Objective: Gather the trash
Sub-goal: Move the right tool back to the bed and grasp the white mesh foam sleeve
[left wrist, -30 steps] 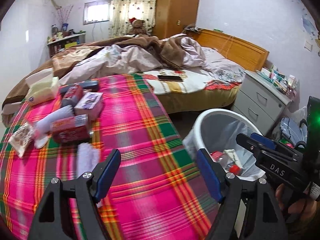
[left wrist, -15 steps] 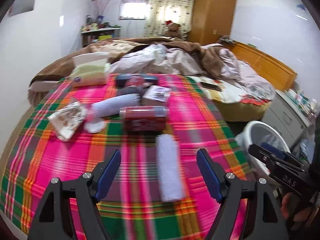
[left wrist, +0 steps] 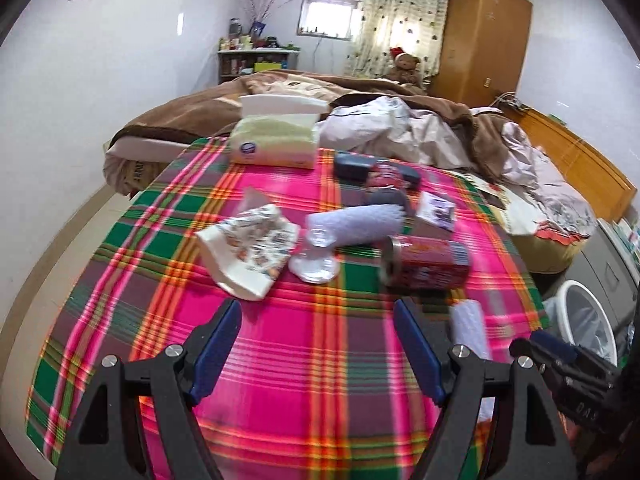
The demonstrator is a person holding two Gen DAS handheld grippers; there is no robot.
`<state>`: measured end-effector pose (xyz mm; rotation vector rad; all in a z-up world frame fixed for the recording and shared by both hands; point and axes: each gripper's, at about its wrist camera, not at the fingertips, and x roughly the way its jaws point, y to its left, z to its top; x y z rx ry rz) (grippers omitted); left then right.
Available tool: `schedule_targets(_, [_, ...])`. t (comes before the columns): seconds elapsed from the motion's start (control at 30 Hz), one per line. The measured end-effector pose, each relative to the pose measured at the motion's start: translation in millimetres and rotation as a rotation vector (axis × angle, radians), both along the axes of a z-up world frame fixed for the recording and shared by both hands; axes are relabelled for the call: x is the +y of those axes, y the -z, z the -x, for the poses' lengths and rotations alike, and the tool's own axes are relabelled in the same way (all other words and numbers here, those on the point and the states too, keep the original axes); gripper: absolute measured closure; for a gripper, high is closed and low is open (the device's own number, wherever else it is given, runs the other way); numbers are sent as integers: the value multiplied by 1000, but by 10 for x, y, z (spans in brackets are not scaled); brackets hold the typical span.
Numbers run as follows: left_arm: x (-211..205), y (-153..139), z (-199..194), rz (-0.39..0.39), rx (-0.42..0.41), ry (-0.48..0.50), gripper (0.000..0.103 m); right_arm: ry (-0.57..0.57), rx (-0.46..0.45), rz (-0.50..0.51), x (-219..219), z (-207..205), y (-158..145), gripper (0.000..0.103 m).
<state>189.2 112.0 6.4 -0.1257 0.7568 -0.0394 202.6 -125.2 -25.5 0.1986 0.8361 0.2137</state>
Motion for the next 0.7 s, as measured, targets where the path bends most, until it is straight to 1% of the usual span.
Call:
schedule_targets(0.1, [127, 14, -83, -28, -1, -12, 23, -37, 18, -28, 119, -41, 65, 43])
schedule_targets(0.17, [224, 27, -159, -13, 8, -16, 23, -42, 26, -19, 185, -68, 94, 42])
schedule_targets(0.3, [383, 39, -306, -36, 4, -30, 23, -53, 51, -8, 281, -125, 146, 42])
schedule_targets(0.43, [535, 59, -478, -41, 7, -29, 22, -51, 79, 33, 349, -164, 213, 42])
schedule_targets(0.53, [618, 136, -637, -62, 40, -39, 21, -47, 79, 65, 387, -187, 220, 42])
schedule_targets(0.57, [652, 156, -675, -60, 47, -49, 21, -45, 82, 74, 399, -195, 220, 42])
schedule_targets(0.63, [681, 188, -726, -47, 47, -37, 21, -43, 80, 94, 418, -191, 220, 42])
schedule_targets(0.7, [690, 260, -800, -47, 69, -33, 21, -46, 79, 116, 441, -187, 218, 42])
